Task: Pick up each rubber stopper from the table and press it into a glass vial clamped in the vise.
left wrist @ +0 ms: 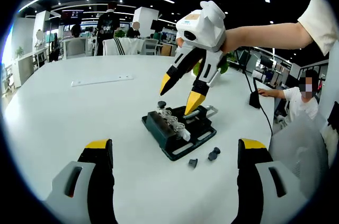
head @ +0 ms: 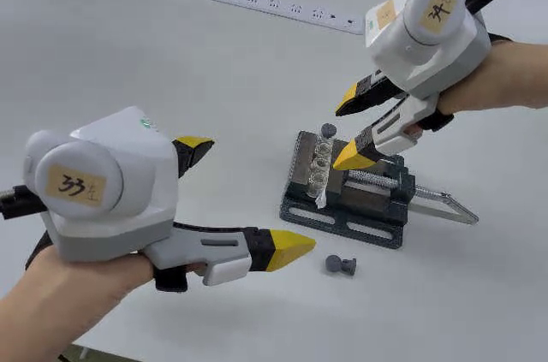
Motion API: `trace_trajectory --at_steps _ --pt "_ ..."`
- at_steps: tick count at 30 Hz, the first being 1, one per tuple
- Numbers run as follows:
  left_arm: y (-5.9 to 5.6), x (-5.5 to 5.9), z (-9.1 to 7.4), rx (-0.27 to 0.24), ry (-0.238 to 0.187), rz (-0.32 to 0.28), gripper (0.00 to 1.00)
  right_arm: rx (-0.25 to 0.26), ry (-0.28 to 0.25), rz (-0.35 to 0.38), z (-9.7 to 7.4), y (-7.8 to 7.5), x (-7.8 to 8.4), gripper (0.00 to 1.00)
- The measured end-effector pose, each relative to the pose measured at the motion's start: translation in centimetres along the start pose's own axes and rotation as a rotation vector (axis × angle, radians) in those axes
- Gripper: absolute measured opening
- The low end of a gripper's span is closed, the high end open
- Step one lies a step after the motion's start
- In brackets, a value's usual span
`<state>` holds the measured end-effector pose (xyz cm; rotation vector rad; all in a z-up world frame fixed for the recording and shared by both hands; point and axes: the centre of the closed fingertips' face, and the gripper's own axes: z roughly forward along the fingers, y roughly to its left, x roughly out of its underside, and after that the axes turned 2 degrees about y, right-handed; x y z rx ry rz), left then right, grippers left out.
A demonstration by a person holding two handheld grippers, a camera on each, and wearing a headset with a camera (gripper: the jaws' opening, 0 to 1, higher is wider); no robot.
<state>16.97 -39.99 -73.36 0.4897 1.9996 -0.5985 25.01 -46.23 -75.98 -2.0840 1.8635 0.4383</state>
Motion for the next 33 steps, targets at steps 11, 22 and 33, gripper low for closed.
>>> trace_trajectory --at_steps 11,22,33 --pt "-0.9 -0.4 -0.6 0.003 -0.001 0.008 0.98 0.01 -0.086 0.088 -1.2 4.0 0.9 0.4" --pt "-1.5 0.1 -1.4 0.005 0.016 0.021 0.98 -0.016 -0.156 0.166 -0.5 10.1 2.6 0.38" --pt "-2.3 0.7 -1.6 0.014 0.024 0.02 0.98 0.025 -0.202 0.215 1.3 12.7 4.3 0.26"
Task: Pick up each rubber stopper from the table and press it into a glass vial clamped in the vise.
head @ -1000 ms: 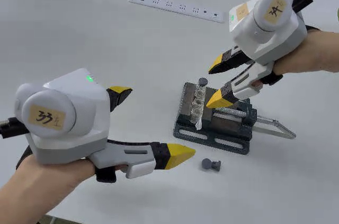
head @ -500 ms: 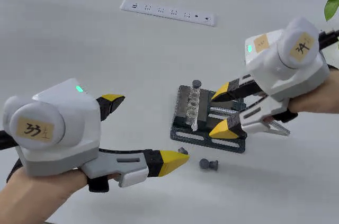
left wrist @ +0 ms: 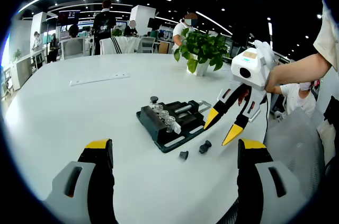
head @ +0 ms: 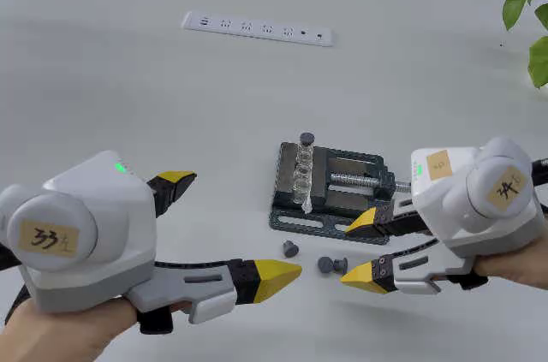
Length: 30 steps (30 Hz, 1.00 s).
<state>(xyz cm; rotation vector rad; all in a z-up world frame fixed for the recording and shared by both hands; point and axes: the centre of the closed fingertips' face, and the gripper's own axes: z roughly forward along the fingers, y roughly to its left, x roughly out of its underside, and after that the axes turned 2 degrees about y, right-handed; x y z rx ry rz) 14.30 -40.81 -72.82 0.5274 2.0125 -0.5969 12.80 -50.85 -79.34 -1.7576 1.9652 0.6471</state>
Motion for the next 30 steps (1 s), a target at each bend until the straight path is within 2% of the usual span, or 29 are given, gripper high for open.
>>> trace_trajectory --at_steps 4,9,11,12,19,20,26,30 --pt "-0.2 0.2 -0.2 0.0 0.002 -0.004 0.98 -0.002 0.025 -0.029 0.2 0.2 0.1 0.22" --pt "-0.5 0.2 -0.4 -0.001 0.005 -0.001 0.98 -0.013 0.08 -0.087 0.6 -0.2 0.2 0.21" --pt "-0.4 0.4 -0.3 0.0 0.009 0.003 0.98 -0.026 0.103 -0.118 0.8 -0.2 0.2 0.2" --pt "0.0 0.7 -0.4 0.0 0.009 0.006 0.98 -0.035 0.111 -0.129 0.9 -0.2 0.0 0.2" --pt "-0.1 0.9 -0.4 0.009 0.019 0.027 0.98 -0.088 0.183 -0.213 1.9 0.1 0.0 0.18" --pt "-0.3 0.9 -0.4 0.011 0.02 0.031 0.98 -0.102 0.207 -0.234 2.1 0.2 0.2 0.17" --pt "-0.3 0.9 -0.5 0.008 0.011 0.03 0.98 -0.115 0.229 -0.235 2.8 -0.2 -0.2 0.15" --pt "-0.6 0.9 -0.5 0.008 0.008 0.03 0.98 -0.129 0.28 -0.256 3.2 -0.2 0.2 0.13"
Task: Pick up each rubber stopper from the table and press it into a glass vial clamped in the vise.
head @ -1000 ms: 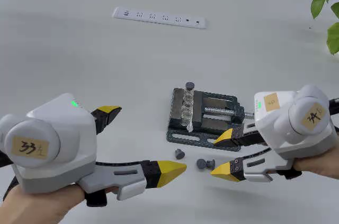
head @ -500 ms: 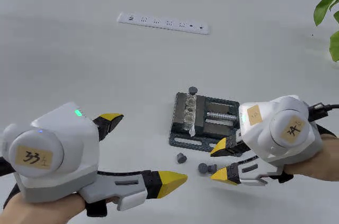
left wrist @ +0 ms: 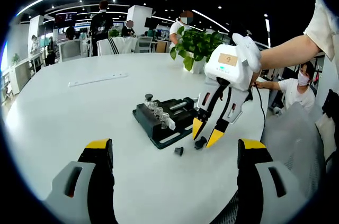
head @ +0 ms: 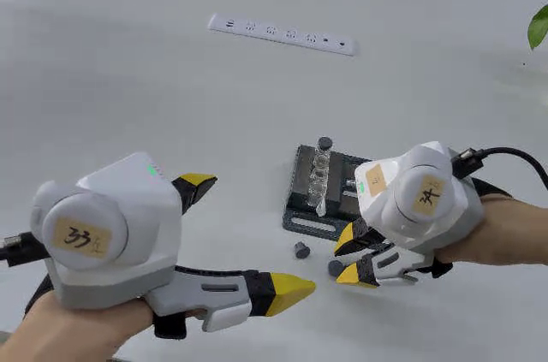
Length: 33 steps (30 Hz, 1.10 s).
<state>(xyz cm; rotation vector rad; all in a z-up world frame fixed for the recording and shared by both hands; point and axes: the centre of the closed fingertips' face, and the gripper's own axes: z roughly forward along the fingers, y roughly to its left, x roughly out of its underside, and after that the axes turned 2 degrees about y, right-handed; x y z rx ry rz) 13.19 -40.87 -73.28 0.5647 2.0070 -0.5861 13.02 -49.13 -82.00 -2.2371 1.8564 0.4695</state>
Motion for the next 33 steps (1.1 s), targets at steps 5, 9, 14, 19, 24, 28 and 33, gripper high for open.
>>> trace_trajectory --at_steps 5,9,14,19,24,28,33 --pt "-0.17 0.04 -0.12 -0.004 -0.005 -0.009 0.97 -0.018 0.024 -0.008 0.11 0.03 -0.24 0.12" --pt "-0.01 0.16 -0.24 -0.008 -0.012 -0.016 0.97 -0.025 0.042 -0.005 0.11 -0.13 -0.27 0.1" --pt "-0.06 0.27 -0.27 -0.009 -0.016 -0.025 0.97 -0.028 0.063 -0.013 0.2 -0.02 0.09 0.1" --pt "-0.05 0.45 -0.33 -0.01 -0.018 -0.031 0.97 -0.03 0.065 -0.015 -0.07 0.04 -0.09 0.08" --pt "-0.1 0.48 -0.36 -0.008 -0.02 -0.034 0.97 -0.031 0.067 -0.016 -0.05 0.07 -0.06 0.08" --pt "0.06 0.64 -0.4 -0.012 -0.021 -0.037 0.97 -0.033 0.066 -0.013 0.03 0.1 -0.08 0.07" --pt "0.07 0.68 -0.43 -0.014 -0.021 -0.039 0.97 -0.04 0.069 0.0 0.06 0.09 0.09 0.07"
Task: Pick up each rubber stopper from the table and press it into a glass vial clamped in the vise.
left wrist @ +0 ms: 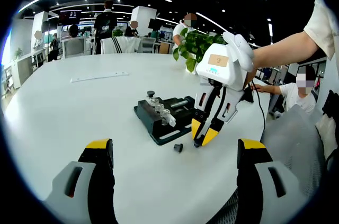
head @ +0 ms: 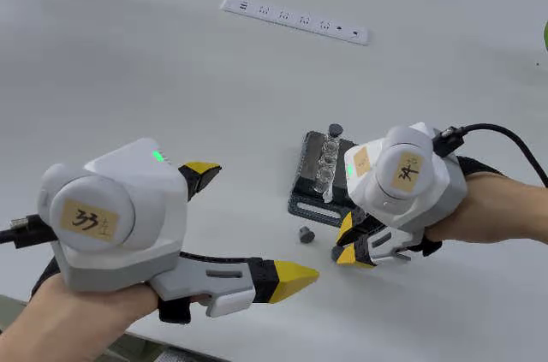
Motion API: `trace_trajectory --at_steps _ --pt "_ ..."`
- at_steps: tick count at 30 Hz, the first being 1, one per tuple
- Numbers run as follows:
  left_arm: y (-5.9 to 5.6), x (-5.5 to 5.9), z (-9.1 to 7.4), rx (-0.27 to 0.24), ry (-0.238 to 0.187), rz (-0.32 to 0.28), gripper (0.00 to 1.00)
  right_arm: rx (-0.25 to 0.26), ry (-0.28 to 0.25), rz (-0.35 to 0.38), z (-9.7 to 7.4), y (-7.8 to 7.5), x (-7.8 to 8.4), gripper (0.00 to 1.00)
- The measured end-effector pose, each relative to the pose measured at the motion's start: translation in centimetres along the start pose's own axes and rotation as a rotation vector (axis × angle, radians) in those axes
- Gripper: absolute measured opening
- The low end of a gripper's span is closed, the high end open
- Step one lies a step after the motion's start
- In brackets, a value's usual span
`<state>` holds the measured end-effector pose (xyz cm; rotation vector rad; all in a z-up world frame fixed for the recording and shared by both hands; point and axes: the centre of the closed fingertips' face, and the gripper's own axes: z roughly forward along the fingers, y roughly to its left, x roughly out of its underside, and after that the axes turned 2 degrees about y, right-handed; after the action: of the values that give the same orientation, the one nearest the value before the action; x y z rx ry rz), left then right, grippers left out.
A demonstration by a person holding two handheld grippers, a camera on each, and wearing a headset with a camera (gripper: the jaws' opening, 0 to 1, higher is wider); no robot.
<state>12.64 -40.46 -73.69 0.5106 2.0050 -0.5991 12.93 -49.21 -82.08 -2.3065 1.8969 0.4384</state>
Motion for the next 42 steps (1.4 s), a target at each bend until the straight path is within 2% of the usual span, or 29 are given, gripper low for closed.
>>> trace_trajectory --at_steps 6,10,13,16,19,27,35,42 --pt "-0.1 0.0 0.1 0.002 0.0 -0.001 0.97 -0.019 -0.017 0.025 -0.6 0.0 -0.3 0.07" --pt "-0.1 0.1 0.1 0.005 0.003 0.004 0.97 -0.025 -0.033 0.036 -1.5 -0.5 -0.7 0.07" --pt "-0.5 -0.1 0.2 0.01 0.006 0.005 0.97 -0.016 -0.047 0.044 -2.2 -1.2 -1.0 0.06" --pt "-0.3 0.0 0.3 0.016 0.011 0.015 0.97 0.001 -0.047 0.032 -3.2 -2.3 -1.1 0.06" --pt "-0.2 -0.2 0.3 0.017 0.011 0.021 0.97 0.022 -0.044 0.008 -4.7 -3.4 -1.5 0.06" --pt "-0.1 -0.3 0.4 0.019 0.016 0.028 0.97 0.056 -0.024 -0.04 -7.1 -5.9 -1.9 0.06" --pt "-0.2 -0.1 0.7 0.023 0.026 0.024 0.97 0.074 -0.003 -0.111 -8.2 -8.2 -2.3 0.06" --pt "-0.1 0.6 0.9 0.023 0.038 0.014 0.97 0.072 0.008 -0.183 -8.7 -9.2 -2.9 0.06"
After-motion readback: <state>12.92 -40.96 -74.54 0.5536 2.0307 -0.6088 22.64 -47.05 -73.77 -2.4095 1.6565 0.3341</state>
